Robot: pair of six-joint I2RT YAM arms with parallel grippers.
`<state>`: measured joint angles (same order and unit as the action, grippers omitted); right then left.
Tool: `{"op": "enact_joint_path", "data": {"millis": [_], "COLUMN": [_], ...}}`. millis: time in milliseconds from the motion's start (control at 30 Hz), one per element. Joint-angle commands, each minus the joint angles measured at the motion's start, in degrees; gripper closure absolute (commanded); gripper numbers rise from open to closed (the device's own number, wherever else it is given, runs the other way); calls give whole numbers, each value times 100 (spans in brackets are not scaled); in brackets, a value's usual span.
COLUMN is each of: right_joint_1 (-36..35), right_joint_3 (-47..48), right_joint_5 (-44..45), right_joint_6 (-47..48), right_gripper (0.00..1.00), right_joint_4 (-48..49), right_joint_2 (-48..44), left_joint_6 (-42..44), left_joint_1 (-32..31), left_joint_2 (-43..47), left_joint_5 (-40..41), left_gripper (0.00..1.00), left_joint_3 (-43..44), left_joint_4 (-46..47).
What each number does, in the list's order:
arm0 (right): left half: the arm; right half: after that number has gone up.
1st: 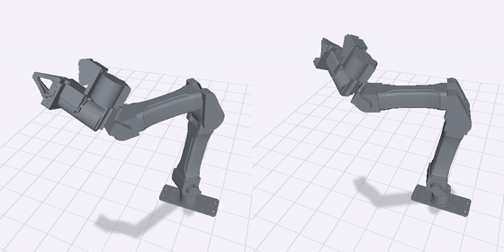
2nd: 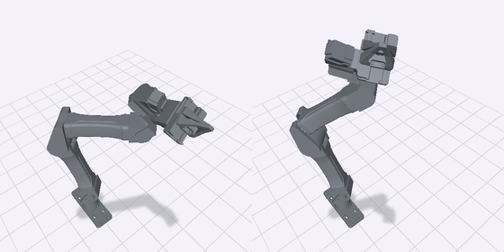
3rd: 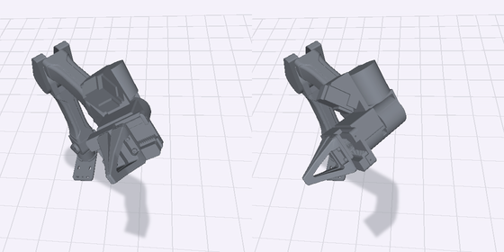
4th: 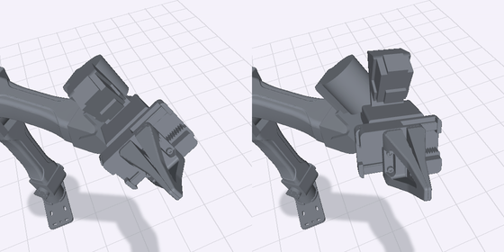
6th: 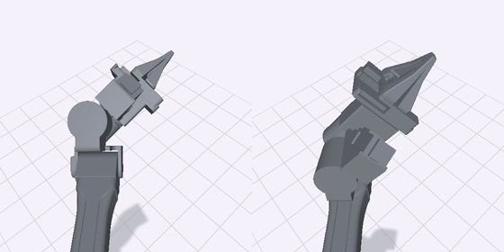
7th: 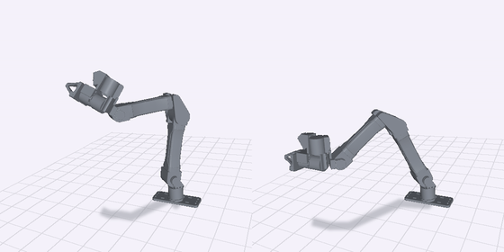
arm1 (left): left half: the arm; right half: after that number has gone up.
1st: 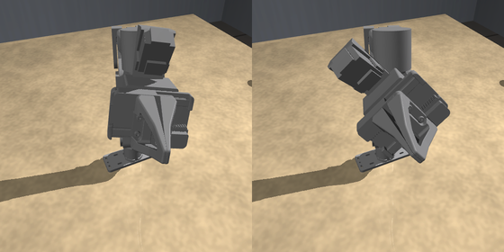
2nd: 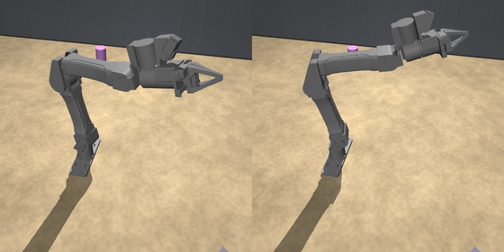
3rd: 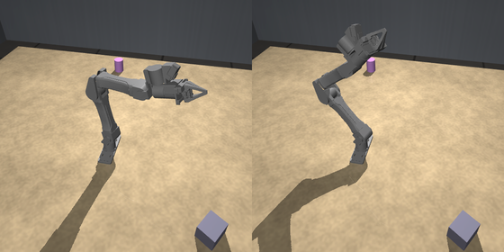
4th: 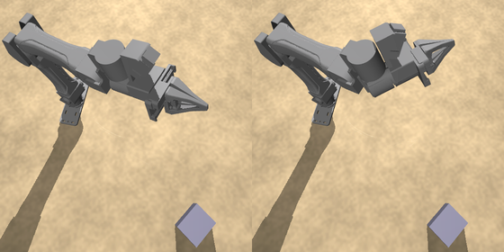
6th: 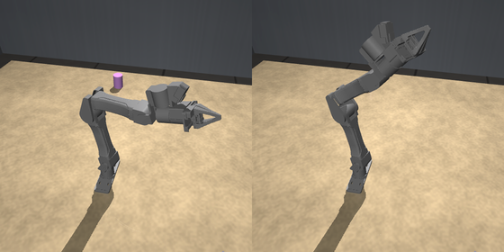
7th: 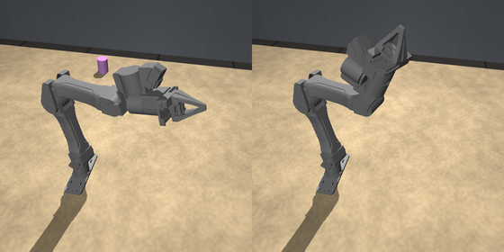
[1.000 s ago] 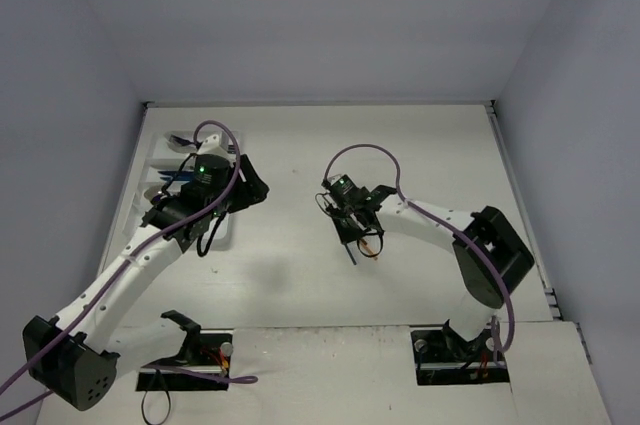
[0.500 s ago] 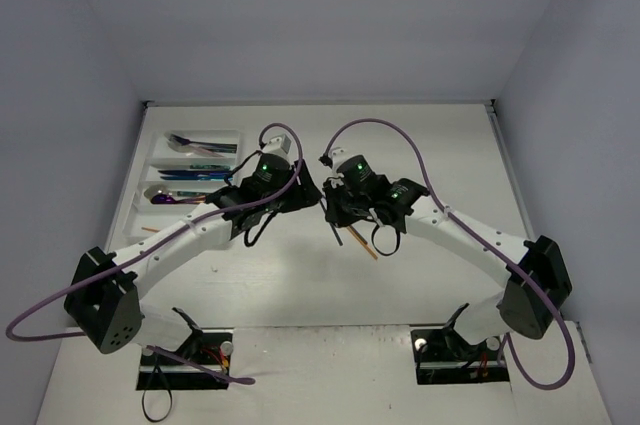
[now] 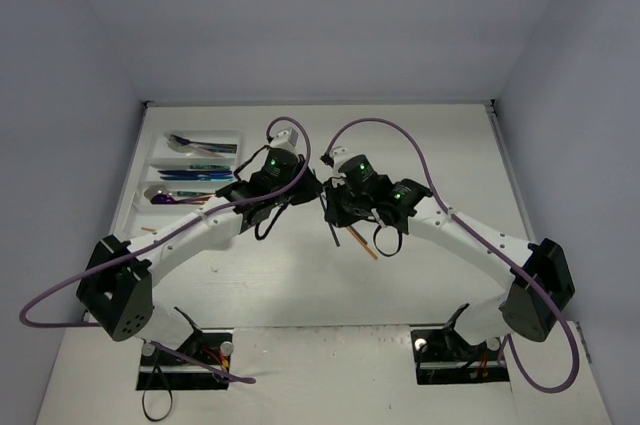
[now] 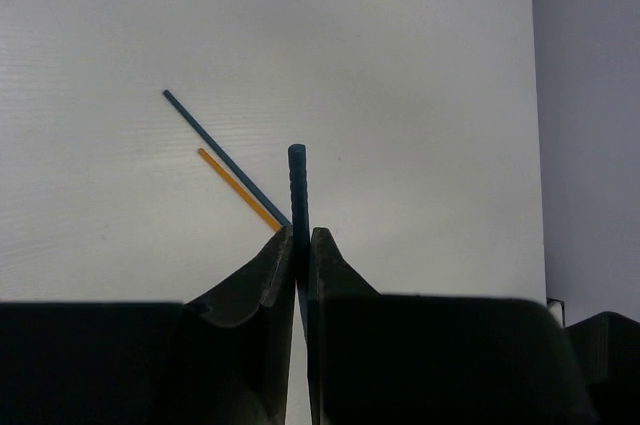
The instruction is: Sort the eating utensils into containers
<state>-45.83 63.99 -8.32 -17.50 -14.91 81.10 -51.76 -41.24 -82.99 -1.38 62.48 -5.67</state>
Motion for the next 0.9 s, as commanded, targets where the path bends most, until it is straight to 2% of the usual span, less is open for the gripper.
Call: {"op": "enact_joint_path", "data": {"millis": [0, 100, 167, 200, 367, 500, 600, 700, 867], "right_joint_1": [-32, -40, -37, -32, 13, 128, 275, 416, 652], "right_joint_3": [211, 187, 172, 161, -38, -351, -564, -719, -887], "right_joint_5": [29, 201, 301, 345, 552, 689, 694, 613, 725], "right_joint_6": [-87, -140, -154, -148, -60, -25, -27, -43, 35], "right_gripper": [95, 71, 49, 44, 41, 40, 40, 39, 38], "right_joint_4": [302, 305, 296, 296, 296, 287, 266, 194, -44], "right_joint_2": [-176, -188, -213, -239, -421, -585, -584, -560, -465], "left_joint_6": [-123, -91, -124, -180, -492, -507, -476, -358, -377], "left_joint_1": [-69, -19, 250, 448, 1755, 3213, 4316, 5206, 5756], "left_joint_2": [131, 239, 446, 577, 1669, 2741, 3174, 3119, 2514], "left_joint_5": [82, 450, 608, 635, 739, 993, 756, 485, 340], "left_gripper": [100, 100, 100, 100, 100, 100, 100, 100, 100], "left_joint_3": [171, 81, -155, -265, -1258, -1940, -2344, -2497, -2661], "left_joint_4": [391, 254, 185, 156, -220, -722, -757, -657, 93]}}
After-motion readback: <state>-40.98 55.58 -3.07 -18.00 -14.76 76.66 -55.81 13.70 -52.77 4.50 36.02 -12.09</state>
